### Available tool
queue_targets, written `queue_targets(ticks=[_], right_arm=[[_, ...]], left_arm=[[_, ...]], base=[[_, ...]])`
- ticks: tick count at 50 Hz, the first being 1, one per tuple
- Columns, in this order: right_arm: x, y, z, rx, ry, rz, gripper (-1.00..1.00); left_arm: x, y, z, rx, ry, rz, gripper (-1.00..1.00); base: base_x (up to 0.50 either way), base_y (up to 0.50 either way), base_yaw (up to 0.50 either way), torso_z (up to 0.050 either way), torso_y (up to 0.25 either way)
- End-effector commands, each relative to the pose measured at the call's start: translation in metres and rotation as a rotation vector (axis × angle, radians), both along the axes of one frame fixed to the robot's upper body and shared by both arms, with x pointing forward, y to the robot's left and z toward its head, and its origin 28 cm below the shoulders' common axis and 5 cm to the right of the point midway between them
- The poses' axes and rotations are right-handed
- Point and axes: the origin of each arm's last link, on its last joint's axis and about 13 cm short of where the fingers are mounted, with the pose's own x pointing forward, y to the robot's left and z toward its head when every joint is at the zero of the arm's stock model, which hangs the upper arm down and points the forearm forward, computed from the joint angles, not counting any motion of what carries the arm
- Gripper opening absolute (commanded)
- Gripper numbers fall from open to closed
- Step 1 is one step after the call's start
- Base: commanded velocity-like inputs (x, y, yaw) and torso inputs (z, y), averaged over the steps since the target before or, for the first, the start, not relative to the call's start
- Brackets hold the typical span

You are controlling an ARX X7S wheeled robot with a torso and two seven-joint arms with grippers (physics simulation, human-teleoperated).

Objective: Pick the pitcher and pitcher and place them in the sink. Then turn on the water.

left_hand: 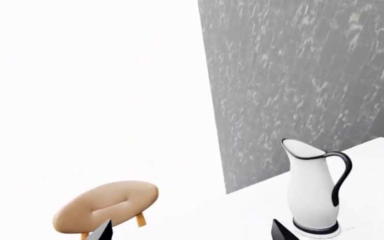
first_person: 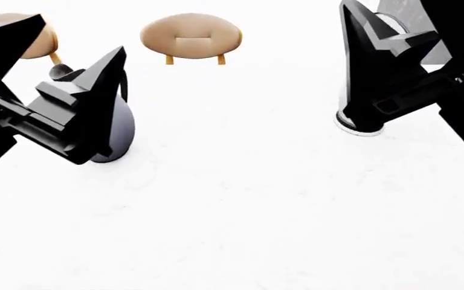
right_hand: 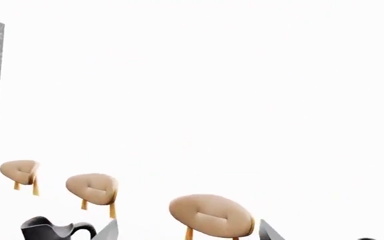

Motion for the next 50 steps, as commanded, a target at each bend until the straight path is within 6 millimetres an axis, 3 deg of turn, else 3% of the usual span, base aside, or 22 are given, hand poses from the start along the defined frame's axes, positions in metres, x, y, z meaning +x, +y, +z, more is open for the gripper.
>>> queue_targets(ticks=[1, 9, 28, 50], right_arm=[[-0.002, -0.001, 0.003, -0.020, 0.006, -0.007, 1.00], [-0.005, -0.005, 0.010, -0.044, -0.002, -0.027, 1.00], [-0.016, -0.012, 0.016, -0.060, 0.007, -0.072, 1.00], [-0.019, -0.018, 0.015, -0.054, 0.002, -0.105, 1.00]], left_arm=[[-0.003, 0.003, 0.003, 0.021, -0.002, 0.012, 1.00], [-0.003, 0.007, 0.005, 0.062, 0.010, 0.032, 1.00], [-0.008, 0.014, 0.008, 0.085, -0.001, 0.059, 1.00], [-0.009, 0.015, -0.001, 0.092, 0.024, 0.067, 1.00]], base=[[0.00, 0.00, 0.00, 0.000, 0.000], [0.05, 0.00, 0.00, 0.000, 0.000], [0.35, 0.00, 0.00, 0.000, 0.001], [0.00, 0.00, 0.00, 0.000, 0.000]])
